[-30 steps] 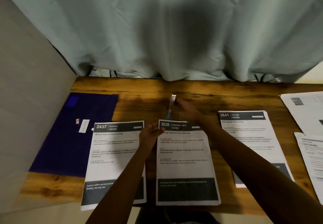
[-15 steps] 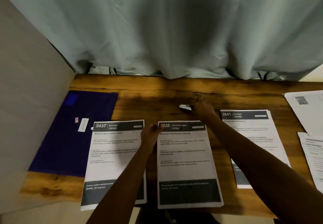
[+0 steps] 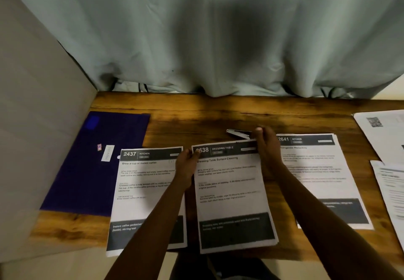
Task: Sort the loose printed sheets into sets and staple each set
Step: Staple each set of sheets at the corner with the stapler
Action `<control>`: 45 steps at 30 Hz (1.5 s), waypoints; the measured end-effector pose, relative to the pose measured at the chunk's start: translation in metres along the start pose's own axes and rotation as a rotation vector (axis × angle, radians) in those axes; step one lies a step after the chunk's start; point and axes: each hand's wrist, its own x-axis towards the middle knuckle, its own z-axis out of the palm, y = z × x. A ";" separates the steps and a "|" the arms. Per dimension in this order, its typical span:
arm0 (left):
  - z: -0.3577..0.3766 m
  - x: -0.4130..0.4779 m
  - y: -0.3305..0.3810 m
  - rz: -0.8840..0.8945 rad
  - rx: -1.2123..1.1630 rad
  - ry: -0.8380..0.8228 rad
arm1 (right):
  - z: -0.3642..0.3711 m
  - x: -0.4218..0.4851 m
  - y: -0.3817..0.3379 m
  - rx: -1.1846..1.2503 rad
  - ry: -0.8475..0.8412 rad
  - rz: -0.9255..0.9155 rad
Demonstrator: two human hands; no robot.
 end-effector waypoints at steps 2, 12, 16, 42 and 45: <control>-0.006 -0.003 0.006 -0.004 -0.107 -0.014 | -0.005 -0.017 0.002 0.140 -0.084 0.139; -0.046 -0.015 0.032 -0.089 -0.444 0.012 | 0.007 -0.054 -0.006 0.038 -0.522 0.283; -0.064 -0.024 0.039 -0.035 -0.447 -0.110 | 0.026 -0.055 -0.027 0.087 -0.433 0.266; -0.211 -0.020 -0.026 0.278 0.228 0.213 | 0.168 -0.151 -0.090 -0.117 -0.377 0.387; -0.208 -0.021 -0.036 0.332 0.254 0.261 | 0.183 -0.158 -0.091 -0.483 -0.351 0.339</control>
